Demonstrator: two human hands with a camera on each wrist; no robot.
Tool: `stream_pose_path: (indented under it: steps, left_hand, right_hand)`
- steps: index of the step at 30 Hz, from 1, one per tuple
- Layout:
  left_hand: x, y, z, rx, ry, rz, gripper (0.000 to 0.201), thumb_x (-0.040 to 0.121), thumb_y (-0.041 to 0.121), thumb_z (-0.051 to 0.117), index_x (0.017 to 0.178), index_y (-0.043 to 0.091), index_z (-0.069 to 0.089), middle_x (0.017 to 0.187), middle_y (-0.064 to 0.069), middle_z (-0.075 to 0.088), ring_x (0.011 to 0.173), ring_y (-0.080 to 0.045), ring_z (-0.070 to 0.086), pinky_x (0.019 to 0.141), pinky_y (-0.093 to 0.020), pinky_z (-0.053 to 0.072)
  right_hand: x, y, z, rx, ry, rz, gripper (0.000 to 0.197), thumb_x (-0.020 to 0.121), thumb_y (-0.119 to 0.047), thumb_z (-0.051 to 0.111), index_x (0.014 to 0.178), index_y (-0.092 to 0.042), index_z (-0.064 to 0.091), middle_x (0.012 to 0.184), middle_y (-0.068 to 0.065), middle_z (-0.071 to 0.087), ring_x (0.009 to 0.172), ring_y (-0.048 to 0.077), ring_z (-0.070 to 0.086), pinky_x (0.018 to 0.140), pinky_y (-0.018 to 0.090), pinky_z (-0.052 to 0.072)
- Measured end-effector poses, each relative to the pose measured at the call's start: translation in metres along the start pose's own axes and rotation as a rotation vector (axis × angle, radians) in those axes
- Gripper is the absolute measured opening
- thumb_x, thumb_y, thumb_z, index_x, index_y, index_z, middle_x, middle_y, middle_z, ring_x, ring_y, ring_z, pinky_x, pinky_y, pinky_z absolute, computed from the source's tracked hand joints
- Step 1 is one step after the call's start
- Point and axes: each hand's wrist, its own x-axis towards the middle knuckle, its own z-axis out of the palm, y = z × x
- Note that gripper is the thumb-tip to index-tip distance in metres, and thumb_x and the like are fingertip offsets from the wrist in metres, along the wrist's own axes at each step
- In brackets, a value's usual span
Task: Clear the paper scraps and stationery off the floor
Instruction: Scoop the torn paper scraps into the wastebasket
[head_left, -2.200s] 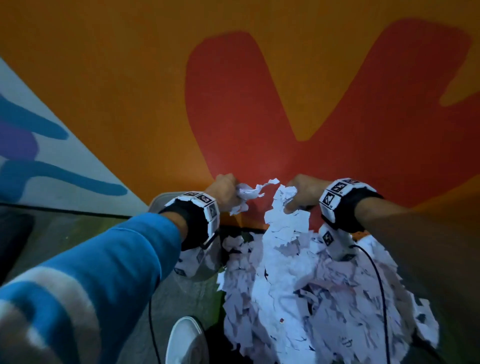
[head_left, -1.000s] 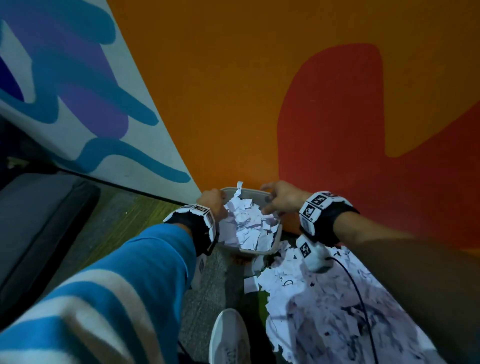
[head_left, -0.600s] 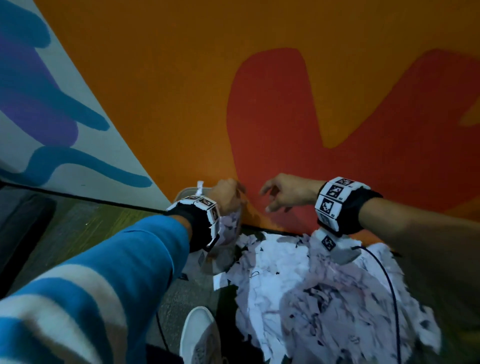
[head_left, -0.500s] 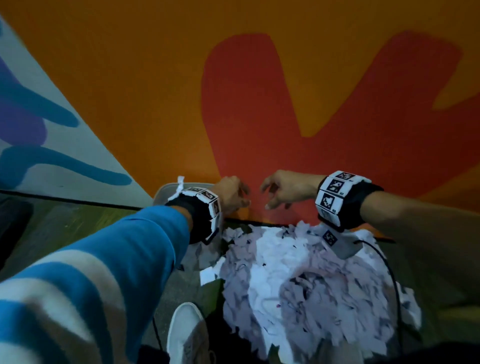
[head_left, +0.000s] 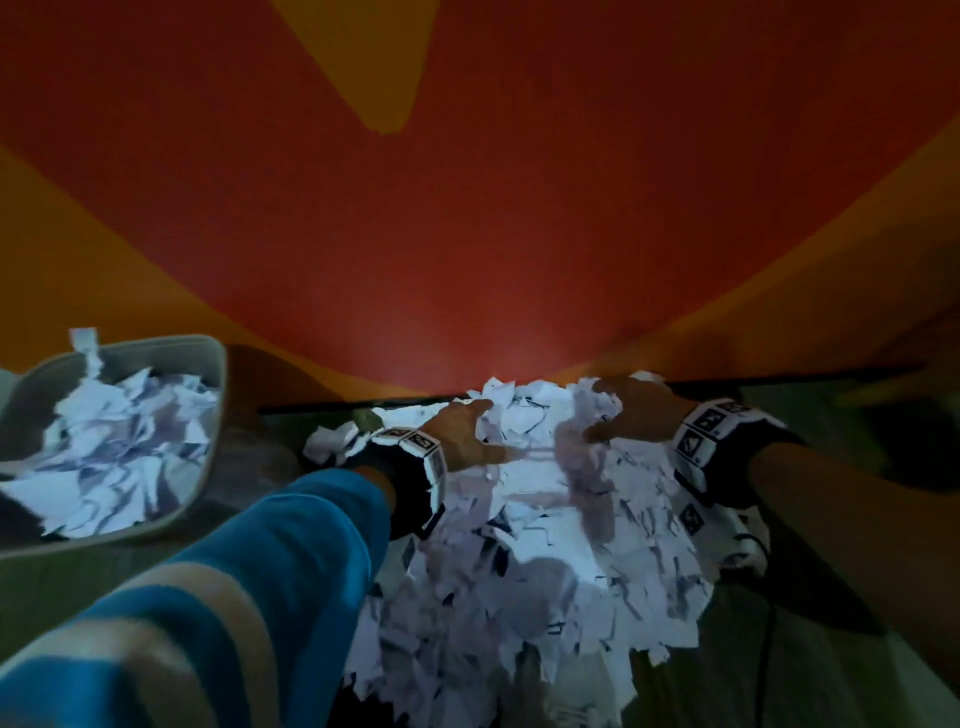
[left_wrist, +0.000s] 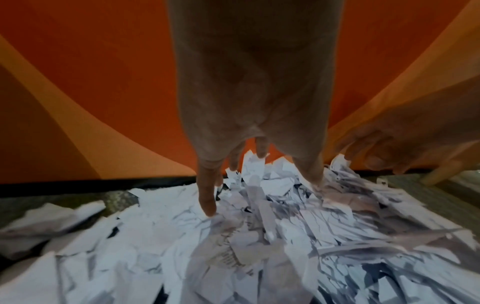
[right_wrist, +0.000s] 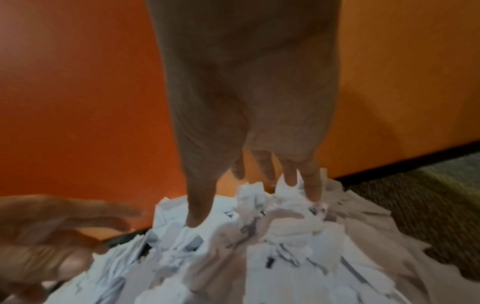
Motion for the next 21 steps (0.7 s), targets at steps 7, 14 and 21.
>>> stream_pose_path:
  steps: [7, 14, 21]
  left_hand:
    - [0.05, 0.022, 0.04, 0.072, -0.018, 0.025, 0.124, 0.062, 0.077, 0.074, 0.154, 0.048, -0.004, 0.166, -0.009, -0.007, 0.15, -0.044, -0.004, 0.115, -0.067, 0.016]
    - [0.062, 0.034, 0.079, 0.136, 0.058, -0.027, 0.112, 0.068, 0.057, 0.082, 0.154, 0.038, 0.013, 0.159, -0.008, 0.001, 0.143, -0.044, 0.011, 0.109, -0.062, 0.034]
    - [0.06, 0.019, 0.064, -0.062, 0.283, -0.021, 0.017, 0.09, 0.008, 0.066, 0.106, 0.015, 0.065, 0.119, -0.012, 0.05, 0.099, -0.029, 0.06, 0.088, -0.035, 0.052]
  right_hand:
    - [0.033, 0.027, 0.041, 0.035, -0.059, 0.035, 0.141, 0.051, -0.086, 0.07, 0.156, -0.026, -0.002, 0.161, 0.016, 0.016, 0.147, 0.037, 0.02, 0.113, 0.055, 0.031]
    - [0.045, 0.009, 0.086, -0.032, 0.034, -0.037, 0.112, 0.065, -0.054, 0.084, 0.152, -0.032, 0.017, 0.138, 0.018, 0.035, 0.127, 0.043, 0.041, 0.104, 0.053, 0.04]
    - [0.043, -0.003, 0.048, 0.167, 0.132, -0.082, 0.065, 0.082, -0.015, 0.075, 0.14, -0.016, 0.047, 0.143, 0.01, 0.047, 0.129, 0.028, 0.046, 0.096, 0.032, 0.042]
